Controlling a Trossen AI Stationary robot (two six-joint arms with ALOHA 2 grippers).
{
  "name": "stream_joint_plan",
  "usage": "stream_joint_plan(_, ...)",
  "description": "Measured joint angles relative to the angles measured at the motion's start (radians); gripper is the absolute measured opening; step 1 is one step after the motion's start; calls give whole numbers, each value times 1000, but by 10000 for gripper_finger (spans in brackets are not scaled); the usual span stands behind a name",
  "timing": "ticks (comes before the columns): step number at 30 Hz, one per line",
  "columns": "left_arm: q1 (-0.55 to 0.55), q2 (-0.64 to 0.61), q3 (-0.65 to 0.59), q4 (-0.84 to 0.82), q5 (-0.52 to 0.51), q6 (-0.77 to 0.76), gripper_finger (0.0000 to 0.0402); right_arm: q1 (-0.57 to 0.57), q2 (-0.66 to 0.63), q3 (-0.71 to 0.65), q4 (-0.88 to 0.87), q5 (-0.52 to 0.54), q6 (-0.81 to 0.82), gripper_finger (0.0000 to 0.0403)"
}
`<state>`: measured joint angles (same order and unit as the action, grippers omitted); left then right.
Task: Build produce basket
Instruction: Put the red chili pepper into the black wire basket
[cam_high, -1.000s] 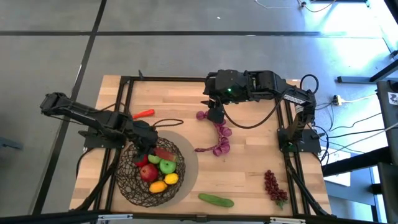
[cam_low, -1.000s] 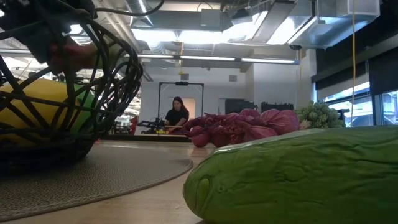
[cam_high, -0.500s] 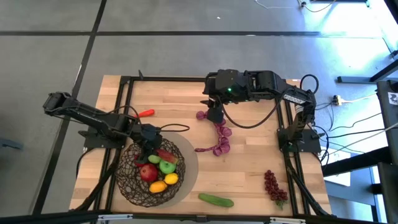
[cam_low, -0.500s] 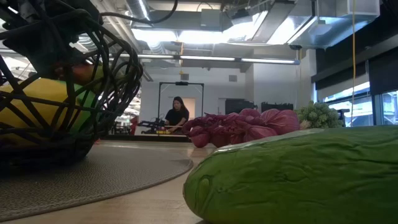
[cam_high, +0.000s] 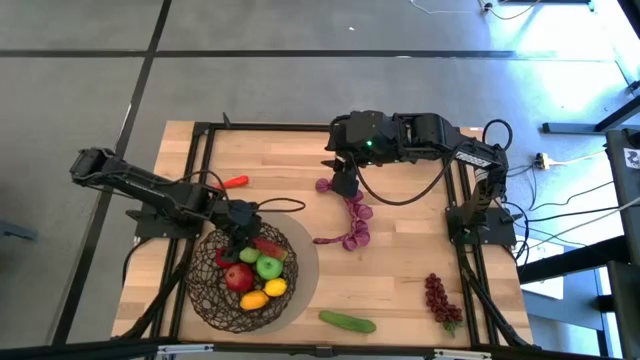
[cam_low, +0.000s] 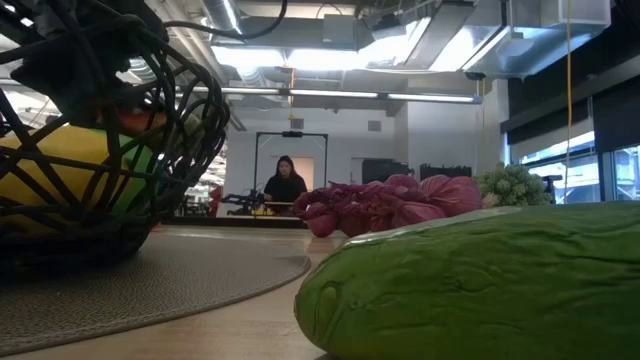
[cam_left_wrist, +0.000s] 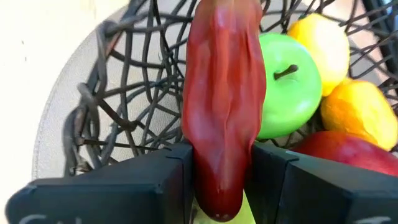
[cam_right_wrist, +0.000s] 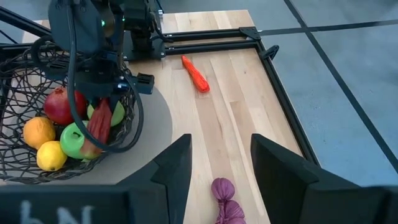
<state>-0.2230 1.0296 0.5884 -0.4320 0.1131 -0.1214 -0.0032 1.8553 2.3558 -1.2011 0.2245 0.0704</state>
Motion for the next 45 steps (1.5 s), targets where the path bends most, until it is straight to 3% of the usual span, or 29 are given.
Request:
stream_joint_plan(18,0,44,24,8,2,-28,91,0,0,0,1,0,0,158)
stream_joint_plan(31,0,44,46,8,-17,-34,117,0,0,0,1,0,-1,158)
stream_joint_plan(37,0,44,46,5,-16,-117,122,0,0,0,1,0,-1,158)
stream_joint_plan(45,0,44,46,5,70,-152,120,0,0,0,1,0,-1,158)
